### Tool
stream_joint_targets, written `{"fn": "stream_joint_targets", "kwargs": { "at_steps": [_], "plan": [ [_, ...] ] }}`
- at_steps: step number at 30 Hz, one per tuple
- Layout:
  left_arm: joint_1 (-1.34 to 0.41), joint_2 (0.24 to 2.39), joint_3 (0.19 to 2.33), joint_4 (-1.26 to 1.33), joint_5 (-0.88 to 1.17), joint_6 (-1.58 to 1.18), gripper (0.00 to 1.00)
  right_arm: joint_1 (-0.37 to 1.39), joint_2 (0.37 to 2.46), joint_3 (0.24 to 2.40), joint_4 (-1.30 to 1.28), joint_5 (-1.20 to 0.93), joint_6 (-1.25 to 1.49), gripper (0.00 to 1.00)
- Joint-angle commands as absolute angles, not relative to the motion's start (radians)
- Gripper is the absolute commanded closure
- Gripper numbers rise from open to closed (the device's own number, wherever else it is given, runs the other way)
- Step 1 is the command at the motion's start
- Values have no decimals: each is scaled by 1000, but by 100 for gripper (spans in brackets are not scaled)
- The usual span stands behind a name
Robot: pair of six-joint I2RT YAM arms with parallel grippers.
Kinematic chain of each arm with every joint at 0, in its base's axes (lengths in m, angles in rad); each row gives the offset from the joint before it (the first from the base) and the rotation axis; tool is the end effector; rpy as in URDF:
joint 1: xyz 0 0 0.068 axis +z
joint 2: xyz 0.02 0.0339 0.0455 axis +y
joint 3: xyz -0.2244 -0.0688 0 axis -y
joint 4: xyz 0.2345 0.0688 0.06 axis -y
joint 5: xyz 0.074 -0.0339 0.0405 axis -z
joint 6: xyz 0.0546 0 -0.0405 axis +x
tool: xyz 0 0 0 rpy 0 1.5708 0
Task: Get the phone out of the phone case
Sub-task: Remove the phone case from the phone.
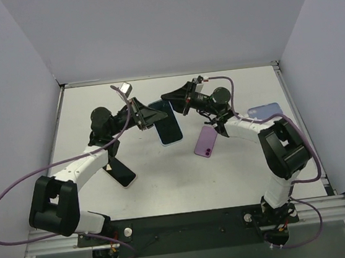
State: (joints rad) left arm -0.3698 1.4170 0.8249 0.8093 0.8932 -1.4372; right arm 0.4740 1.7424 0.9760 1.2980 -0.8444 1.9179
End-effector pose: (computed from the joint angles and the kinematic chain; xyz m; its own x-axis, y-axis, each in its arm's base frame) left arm 0.2824 -0.1551 0.2775 -0.9008 -0.3172 -0.2965 0.3238 -0.0360 -0.9454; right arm 0.3052 0.2024 0.2711 -0.9777 0.2004 -0.0631 -0.1260 -0.3186 0.9395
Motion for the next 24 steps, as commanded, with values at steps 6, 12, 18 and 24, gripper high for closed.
{"fn": "stream_joint_targets", "kwargs": {
  "at_steps": [6,12,18,24],
  "plan": [
    [-394,1304,988,1038,979,-1331,100,557,1773,1089,1664,-706,2289,100],
    [-397,1287,1110,1069,1043,-1348,100,601,1775,1204,1663,-681,2327,100],
    [-397,1247,1163,1110,1112,-1295,100,617,1766,1209,1663,-667,2342,100],
    [-397,1160,1181,985,1173,-1116,100,629,1747,1186,1664,-664,2342,100]
  ]
}}
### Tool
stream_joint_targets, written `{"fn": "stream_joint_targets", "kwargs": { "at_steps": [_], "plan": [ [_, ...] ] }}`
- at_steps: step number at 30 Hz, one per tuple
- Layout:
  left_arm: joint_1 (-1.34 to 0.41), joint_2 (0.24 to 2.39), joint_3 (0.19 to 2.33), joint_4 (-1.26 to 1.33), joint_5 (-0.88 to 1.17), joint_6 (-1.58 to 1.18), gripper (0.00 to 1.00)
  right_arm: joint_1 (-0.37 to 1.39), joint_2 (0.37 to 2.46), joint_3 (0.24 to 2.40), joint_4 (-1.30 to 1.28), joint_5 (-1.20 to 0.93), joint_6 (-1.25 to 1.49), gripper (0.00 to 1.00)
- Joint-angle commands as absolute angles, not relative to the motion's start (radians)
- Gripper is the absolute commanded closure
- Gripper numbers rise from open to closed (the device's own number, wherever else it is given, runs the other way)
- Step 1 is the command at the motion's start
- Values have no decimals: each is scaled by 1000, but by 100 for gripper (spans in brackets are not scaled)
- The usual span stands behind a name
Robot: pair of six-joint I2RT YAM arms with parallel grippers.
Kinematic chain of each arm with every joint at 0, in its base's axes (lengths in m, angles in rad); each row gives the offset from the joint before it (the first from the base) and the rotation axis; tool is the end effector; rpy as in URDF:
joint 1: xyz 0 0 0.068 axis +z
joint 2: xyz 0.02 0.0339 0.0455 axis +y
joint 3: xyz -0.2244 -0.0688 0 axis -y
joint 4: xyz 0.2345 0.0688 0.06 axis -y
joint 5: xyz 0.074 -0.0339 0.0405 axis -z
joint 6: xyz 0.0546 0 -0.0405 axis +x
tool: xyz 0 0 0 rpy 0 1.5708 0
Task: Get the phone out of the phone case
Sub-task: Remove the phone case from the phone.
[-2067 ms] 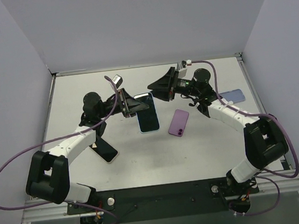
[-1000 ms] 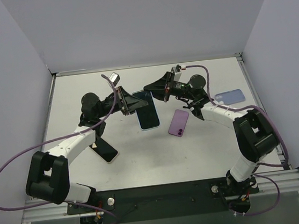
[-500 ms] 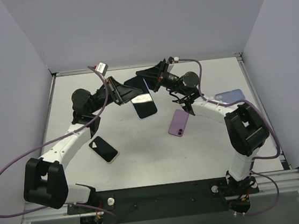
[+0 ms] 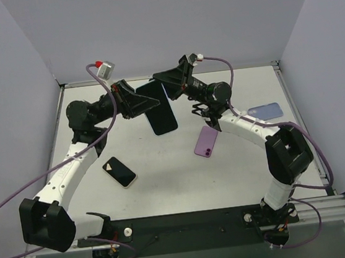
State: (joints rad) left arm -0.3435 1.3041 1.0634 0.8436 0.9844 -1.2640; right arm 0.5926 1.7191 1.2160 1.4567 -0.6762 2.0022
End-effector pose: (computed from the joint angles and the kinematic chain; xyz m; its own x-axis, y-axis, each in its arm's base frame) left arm 0.2566 -0.1401 0.3914 -0.6323 -0.3341 -0.6990 0.7604 -0.0945 -0.6426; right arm 0.2754 0.2266 0.3700 -0.9515 0.2135 -0.2216 -0.3067 -0.5997 0.7391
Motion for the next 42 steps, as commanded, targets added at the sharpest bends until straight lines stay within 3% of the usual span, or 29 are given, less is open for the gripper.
{"fn": "stream_joint_targets", "kwargs": {
  "at_steps": [1,13,29,34,38,42],
  "plan": [
    [-397,1152,1186,959,1173,-1092,100,630,1749,1184,1663,-664,2342,100],
    [-399,1137,1195,1032,1186,-1065,100,663,1792,1244,1664,-655,2347,100],
    [-397,1207,1252,1239,1098,-1238,100,609,1853,990,1634,-773,2131,100],
    [-396,1241,1272,1184,1063,-1224,100,595,1786,960,1393,-845,1944,100],
    [-371,1302,1270,1271,999,-1326,100,583,1662,963,858,-867,1607,100],
    [-336,1357,1267,1252,937,-1368,100,586,1603,973,577,-851,1399,100]
  ]
}}
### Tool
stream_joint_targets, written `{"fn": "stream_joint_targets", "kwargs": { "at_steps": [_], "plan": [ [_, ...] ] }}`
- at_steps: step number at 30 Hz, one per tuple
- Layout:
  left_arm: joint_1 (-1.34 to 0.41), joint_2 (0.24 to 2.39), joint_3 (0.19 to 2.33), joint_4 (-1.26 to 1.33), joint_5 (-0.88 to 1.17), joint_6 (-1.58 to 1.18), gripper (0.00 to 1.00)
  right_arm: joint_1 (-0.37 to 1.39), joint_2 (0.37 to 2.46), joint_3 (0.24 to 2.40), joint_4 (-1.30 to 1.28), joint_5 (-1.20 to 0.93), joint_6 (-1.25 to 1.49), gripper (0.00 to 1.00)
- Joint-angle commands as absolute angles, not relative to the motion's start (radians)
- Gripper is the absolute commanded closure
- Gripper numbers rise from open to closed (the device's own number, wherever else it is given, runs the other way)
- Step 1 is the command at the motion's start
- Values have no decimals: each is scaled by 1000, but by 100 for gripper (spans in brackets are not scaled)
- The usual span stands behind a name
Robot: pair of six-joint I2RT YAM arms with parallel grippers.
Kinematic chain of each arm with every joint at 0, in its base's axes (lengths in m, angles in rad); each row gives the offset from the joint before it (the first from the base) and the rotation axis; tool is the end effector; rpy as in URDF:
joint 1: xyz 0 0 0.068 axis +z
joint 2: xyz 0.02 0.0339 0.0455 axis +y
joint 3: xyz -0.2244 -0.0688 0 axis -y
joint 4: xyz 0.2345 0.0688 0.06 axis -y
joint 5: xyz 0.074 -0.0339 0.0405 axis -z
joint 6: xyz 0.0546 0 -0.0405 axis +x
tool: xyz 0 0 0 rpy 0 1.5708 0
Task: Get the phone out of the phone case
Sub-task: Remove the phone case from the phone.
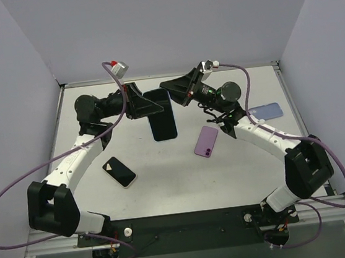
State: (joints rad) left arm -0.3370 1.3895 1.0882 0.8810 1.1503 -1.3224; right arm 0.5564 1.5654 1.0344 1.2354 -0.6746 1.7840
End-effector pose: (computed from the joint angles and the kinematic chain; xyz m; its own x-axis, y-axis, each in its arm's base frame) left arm 0.2684 -0.1468 0.3747 -0.7024 -0.1732 -0.6904 0.7115 -0.1429 -0.6880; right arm 0.2709 0.2087 0.3464 -0.9145 0.3301 -0.2341 -0.3647 -0.4214 0.8303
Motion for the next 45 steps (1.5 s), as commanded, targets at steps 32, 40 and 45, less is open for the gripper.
{"fn": "stream_joint_targets", "kwargs": {
  "at_steps": [32,40,45],
  "plan": [
    [-233,1623,1261,1287,879,-1534,100,641,1569,1022,189,-1091,933,64],
    [-233,1720,1307,1270,897,-1532,100,649,1577,1088,41,-1137,808,64],
    [-236,1750,1278,1278,896,-1532,100,669,1583,1095,110,-1178,875,80]
  ]
}}
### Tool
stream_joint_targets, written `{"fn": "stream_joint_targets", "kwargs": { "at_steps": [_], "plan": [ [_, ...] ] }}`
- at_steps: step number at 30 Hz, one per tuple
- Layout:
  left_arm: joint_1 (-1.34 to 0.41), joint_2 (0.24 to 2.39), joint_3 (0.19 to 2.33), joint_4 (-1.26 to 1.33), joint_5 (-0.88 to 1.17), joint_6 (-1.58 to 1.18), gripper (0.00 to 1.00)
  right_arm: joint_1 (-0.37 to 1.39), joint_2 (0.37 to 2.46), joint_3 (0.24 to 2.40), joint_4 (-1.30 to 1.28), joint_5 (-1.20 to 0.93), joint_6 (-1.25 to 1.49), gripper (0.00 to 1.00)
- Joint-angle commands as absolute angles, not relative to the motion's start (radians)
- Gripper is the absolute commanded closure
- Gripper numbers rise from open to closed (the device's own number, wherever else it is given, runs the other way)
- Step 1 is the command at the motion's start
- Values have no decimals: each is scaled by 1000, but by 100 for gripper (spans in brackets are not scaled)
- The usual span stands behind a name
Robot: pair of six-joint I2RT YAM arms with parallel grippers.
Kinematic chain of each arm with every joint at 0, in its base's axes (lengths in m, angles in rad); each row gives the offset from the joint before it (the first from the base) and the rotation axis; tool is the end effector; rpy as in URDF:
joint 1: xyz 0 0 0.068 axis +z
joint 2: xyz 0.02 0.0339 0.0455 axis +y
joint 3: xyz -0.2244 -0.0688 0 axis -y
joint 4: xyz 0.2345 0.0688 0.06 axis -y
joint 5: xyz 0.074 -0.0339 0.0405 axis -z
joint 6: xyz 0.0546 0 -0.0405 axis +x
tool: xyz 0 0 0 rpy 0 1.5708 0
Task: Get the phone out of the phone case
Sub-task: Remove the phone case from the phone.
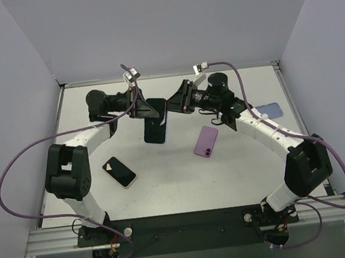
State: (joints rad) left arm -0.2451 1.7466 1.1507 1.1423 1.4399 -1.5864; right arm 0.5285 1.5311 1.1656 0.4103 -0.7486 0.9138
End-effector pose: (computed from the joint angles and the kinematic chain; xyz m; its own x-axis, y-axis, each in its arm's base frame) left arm 0.3325 -0.1390 0.2946 -0.8612 0.0809 -0.5018 0.4907 -0.1248 -0.8623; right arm 0.2968 0.2164 0.3151 -0.7338 0.2433 -0.6343 -0.6149 0.1591 0.7724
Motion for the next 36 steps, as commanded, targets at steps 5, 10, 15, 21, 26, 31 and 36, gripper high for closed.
{"fn": "stream_joint_targets", "kwargs": {
  "at_steps": [5,10,15,21,26,31,36],
  "plan": [
    [-239,1781,1243,1299,899,-1581,100,664,1582,1091,158,-1125,913,100],
    [-236,1805,1233,1289,913,-1635,100,638,1549,1071,131,-1020,924,100],
    [-236,1806,1183,1268,931,-1618,50,600,1513,1086,-44,-859,854,100],
    [-236,1773,1066,1218,931,-1565,22,534,1471,1045,-113,-762,845,100],
    [-230,1685,965,1002,928,-1419,12,483,1445,1046,-218,-713,778,100],
    [-230,1536,972,369,806,-1045,10,537,1499,1196,-472,-420,635,100],
    [-233,1451,1043,3,615,-881,9,658,1604,1307,-589,-157,607,100]
  ]
}}
